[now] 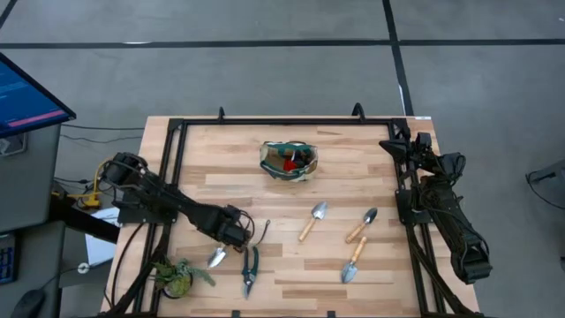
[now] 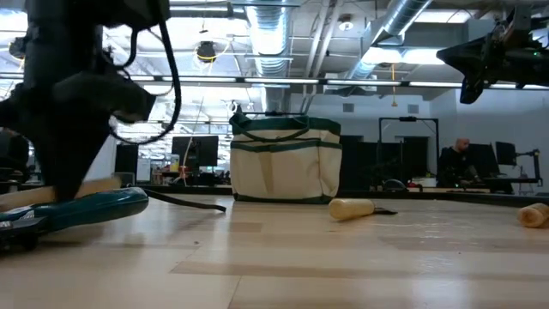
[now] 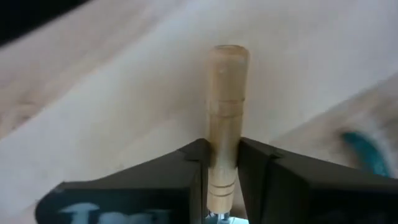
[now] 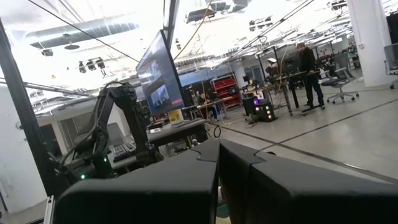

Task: Pick & Place Garden tools in Gardening bag
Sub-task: Put the brown trowel into the white gardening bag

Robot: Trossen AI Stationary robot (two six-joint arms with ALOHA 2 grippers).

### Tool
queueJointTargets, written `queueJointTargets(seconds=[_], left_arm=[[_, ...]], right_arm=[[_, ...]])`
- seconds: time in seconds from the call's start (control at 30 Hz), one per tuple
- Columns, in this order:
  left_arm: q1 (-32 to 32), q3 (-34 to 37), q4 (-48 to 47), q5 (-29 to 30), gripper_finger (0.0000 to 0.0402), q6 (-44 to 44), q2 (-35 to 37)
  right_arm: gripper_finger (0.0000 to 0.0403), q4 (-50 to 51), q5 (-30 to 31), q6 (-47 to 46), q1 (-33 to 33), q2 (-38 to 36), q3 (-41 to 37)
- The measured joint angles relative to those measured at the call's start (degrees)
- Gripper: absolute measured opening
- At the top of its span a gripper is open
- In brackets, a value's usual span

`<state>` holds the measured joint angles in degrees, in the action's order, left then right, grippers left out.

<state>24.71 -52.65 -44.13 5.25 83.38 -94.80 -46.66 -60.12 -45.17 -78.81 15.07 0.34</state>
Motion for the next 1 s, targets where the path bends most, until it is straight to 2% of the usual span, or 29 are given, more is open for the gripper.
queueJointTargets(seconds=[0.17,0.23,0.33,0.4,0.5,0.57,0.7,0.77,0.87,1.0], left_arm=[[-0.83,0.05,0.21,12.28,0.0032,5.35,6.83],[-1.82,-0.15,0.52,20.46,0.0032,6.42,10.94],[-3.48,-0.69,1.02,36.21,0.0032,5.20,16.74],[-4.71,-0.93,2.71,46.93,0.0032,1.49,19.86],[-6.31,-0.94,11.21,61.86,0.0032,-11.85,22.60],[-8.08,-0.98,19.09,67.81,0.0032,-22.55,23.19],[-11.52,-1.02,36.96,70.23,0.0032,-45.89,20.96],[-12.63,-1.09,44.57,70.33,0.0032,-53.15,18.50],[-13.29,-1.07,47.85,69.91,0.0032,-56.41,14.88],[-13.15,-1.00,48.14,68.27,0.0032,-52.51,11.00]], right_arm=[[0.0000,0.00,0.00,-0.57,0.00,0.01,0.00],[0.0000,0.00,0.00,-0.55,0.00,0.02,0.00],[0.0000,0.00,0.02,-1.03,0.00,0.02,0.00],[0.0000,0.00,0.02,-1.42,0.00,0.02,0.00],[0.0000,0.02,0.04,-1.41,0.00,0.01,0.00],[0.0000,0.00,0.03,-1.42,0.00,0.01,0.00],[0.0000,0.13,0.04,-1.42,0.00,0.00,0.00],[0.0000,0.18,0.04,-1.42,0.01,0.02,0.00],[0.0000,0.18,0.07,-1.42,0.00,0.00,0.00],[0.0000,0.19,0.09,-1.42,0.00,0.01,0.00]])
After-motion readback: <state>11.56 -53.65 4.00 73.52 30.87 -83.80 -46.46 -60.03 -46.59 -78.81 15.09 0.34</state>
